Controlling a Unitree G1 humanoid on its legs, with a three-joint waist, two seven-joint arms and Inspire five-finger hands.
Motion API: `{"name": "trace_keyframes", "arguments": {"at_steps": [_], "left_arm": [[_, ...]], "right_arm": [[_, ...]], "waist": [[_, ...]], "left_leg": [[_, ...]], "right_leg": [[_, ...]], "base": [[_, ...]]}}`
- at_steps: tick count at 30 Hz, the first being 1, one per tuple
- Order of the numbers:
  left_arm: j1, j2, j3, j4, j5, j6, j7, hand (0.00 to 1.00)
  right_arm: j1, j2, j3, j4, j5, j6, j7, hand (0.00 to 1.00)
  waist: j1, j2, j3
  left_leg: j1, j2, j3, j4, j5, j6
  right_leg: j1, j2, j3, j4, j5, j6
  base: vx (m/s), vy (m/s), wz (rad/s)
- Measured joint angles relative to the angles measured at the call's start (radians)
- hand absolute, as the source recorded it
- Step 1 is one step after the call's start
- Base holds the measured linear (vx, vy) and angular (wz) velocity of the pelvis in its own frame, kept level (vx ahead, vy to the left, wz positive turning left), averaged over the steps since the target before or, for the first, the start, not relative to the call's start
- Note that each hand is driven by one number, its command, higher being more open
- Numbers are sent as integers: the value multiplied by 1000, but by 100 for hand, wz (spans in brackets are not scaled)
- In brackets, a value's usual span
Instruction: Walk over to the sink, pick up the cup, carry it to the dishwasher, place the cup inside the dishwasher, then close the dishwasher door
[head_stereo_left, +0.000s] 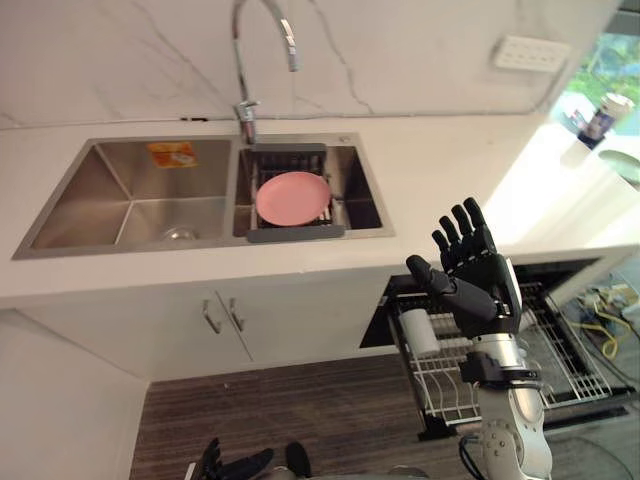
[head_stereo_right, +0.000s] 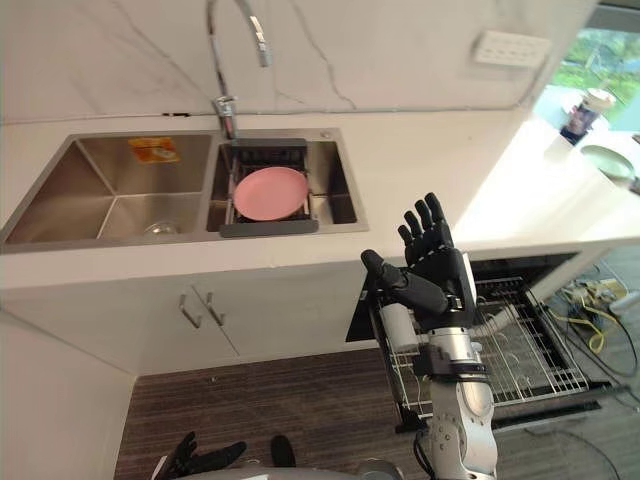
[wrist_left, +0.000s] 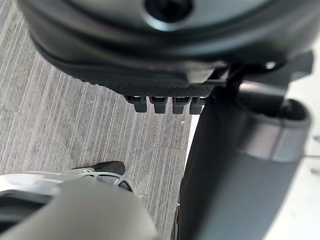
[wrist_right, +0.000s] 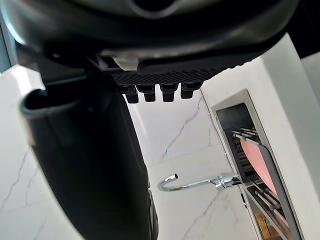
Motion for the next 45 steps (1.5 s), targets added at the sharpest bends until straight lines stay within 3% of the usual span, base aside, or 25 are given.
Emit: {"name": "trace_keyframes", "arguments": {"at_steps": [2,3,4,10,21,22,23,24,25,27,28,29,31,33,34,35,36,37,40,42,45], "left_arm": [[3,2,-1,2,1,0,4,100],[4,2,-2,2,1,0,4,100],[6,-1,-2,3,2,-2,4,100],[5,0,0,-3,3,-3,-16,100],[21,-23,43,-7,25,17,2,100],[20,-29,57,-6,23,23,8,100],[18,-46,82,-5,10,35,8,100],[17,-48,84,-5,4,38,7,100],[13,-57,96,-6,-28,47,-4,100],[15,-65,121,-20,-62,47,-15,100],[19,-69,121,-29,-79,42,-16,100],[19,-69,121,-26,-102,37,-19,100],[21,-75,134,-24,-115,35,-22,100],[31,-90,156,-29,-115,17,-24,100],[33,-100,157,-28,-115,5,-23,100],[31,-101,156,-30,-112,-6,-21,100],[30,-103,155,-37,-111,-28,-21,100],[30,-100,155,-38,-112,-38,-21,100],[30,-86,154,-38,-99,-44,-19,100],[27,-67,146,-37,-59,-44,-15,100],[12,-36,102,-23,-9,-42,-12,100]], "right_arm": [[9,-5,-14,-33,5,-1,10,100],[9,-10,-14,-37,8,-1,11,100],[12,-18,-17,-37,18,-1,12,100],[10,-9,-33,-53,39,0,-2,100],[55,13,-30,-127,16,1,-30,100],[55,13,-28,-130,17,1,-29,100],[62,14,-26,-150,19,2,-28,100],[66,14,-26,-157,19,2,-28,100],[82,16,-26,-187,19,2,-29,100],[93,15,-24,-219,18,2,-21,100],[86,15,-23,-229,19,2,-8,100],[61,12,-24,-229,20,2,18,100],[36,6,-23,-229,19,2,37,100],[12,-3,-18,-229,16,3,48,100],[5,-12,-2,-229,16,5,47,100],[-1,-19,12,-229,16,8,46,100],[-15,-44,49,-228,15,16,46,100],[-18,-56,87,-227,14,29,47,100],[-41,-51,127,-227,-2,34,55,100],[-49,-51,126,-232,-2,33,50,100],[-58,-52,126,-232,-2,33,39,100]], "waist": [[0,-12,-8],[-1,-11,-7],[-5,-2,-12],[-7,-10,-13],[-9,1,-39],[-6,2,-33],[2,16,-20],[2,20,-18],[-2,36,-10],[-1,26,-1],[5,29,-2],[5,28,-1],[7,26,-1],[14,25,1],[27,16,0],[26,15,1],[19,23,8],[25,13,10],[33,-13,1],[32,-33,-12],[28,-42,-31]], "left_leg": [[2,-41,-27,5,-4,11],[3,-50,-35,5,-2,17],[-1,-56,-56,5,0,23],[22,-54,-122,5,4,28],[26,-43,-97,36,-26,33],[-15,-29,-76,135,-77,22],[-71,6,-51,308,-170,-9],[-83,18,-36,351,-184,-17],[-135,65,33,501,-220,-41],[-196,108,87,673,-234,-86],[-208,133,105,703,-264,-60],[-217,160,94,652,-274,-62],[-220,166,67,534,-242,-80],[-232,168,33,440,-121,-112],[-207,132,49,434,-111,-65],[-209,125,54,455,-135,-54],[-229,131,55,531,-183,-10],[-233,139,61,581,-229,7],[-208,139,83,589,-276,18],[-168,114,101,536,-281,23],[-119,88,126,468,-283,27]], "right_leg": [[-14,30,63,-55,5,-35],[-18,30,73,-62,6,-60],[-13,27,78,-65,4,-64],[41,34,46,-85,2,-68],[67,42,62,-98,-7,-80],[69,42,71,-98,-6,-82],[85,47,80,-99,-7,-85],[89,49,80,-98,-8,-86],[110,54,72,-98,-20,-95],[130,40,71,-102,-35,-99],[134,34,79,-103,-40,-94],[143,15,91,-103,-50,-79],[149,-18,109,-103,-64,-58],[179,-71,127,-111,-92,-26],[194,-109,143,-119,-111,-22],[201,-116,161,-125,-115,-36],[206,-115,208,-118,-98,-42],[211,-117,251,-108,-86,-31],[210,-123,278,-99,-30,-27],[198,-138,295,-77,11,-17],[135,-147,301,35,46,32]], "base": [[113,-26,56],[99,-15,42],[160,-15,49],[95,-66,33],[-29,-55,-5],[15,-40,-33],[13,-36,-30],[19,9,-6],[-3,43,15],[9,63,6],[72,110,-14],[86,129,-18],[158,237,-22],[221,325,-27],[213,297,-20],[353,445,-17],[371,453,-9],[308,378,-12],[265,264,-23],[187,165,-20],[149,121,-29]]}}
